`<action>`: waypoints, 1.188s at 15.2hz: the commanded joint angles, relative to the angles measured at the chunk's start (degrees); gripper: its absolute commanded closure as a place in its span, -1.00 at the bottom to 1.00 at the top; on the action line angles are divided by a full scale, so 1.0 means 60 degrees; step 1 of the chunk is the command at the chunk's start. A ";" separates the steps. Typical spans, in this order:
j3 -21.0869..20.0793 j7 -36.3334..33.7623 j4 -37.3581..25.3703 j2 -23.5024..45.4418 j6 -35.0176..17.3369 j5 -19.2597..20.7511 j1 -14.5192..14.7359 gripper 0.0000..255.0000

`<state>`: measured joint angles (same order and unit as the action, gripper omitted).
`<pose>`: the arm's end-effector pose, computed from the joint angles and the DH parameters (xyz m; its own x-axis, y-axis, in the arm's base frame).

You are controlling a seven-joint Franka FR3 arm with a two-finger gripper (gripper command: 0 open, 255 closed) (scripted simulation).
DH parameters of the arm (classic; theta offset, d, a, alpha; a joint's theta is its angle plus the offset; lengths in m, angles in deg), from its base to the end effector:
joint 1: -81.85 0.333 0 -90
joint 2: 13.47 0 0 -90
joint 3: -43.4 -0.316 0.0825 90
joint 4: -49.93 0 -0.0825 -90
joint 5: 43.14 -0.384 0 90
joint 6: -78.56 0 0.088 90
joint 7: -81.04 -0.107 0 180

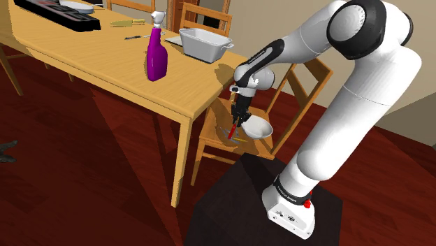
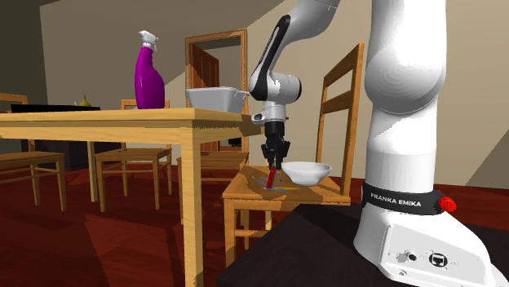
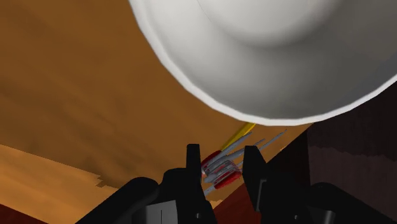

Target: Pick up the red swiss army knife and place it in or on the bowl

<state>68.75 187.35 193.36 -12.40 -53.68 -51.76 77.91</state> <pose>0.3868 -0.2142 0.2604 0.3426 0.9295 0.1363 0.9308 -0.3162 -0.1833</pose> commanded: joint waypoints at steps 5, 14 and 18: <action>0.0027 -0.0365 -0.0102 -0.0613 0.0647 0.0444 -0.0033 1.00; -0.0044 -0.0867 -0.0479 -0.1574 0.1868 0.0979 -0.0101 1.00; -0.0097 -0.1039 -0.0704 -0.1933 0.2415 0.1139 -0.0129 1.00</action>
<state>68.32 181.47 189.58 -23.51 -40.09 -45.11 77.11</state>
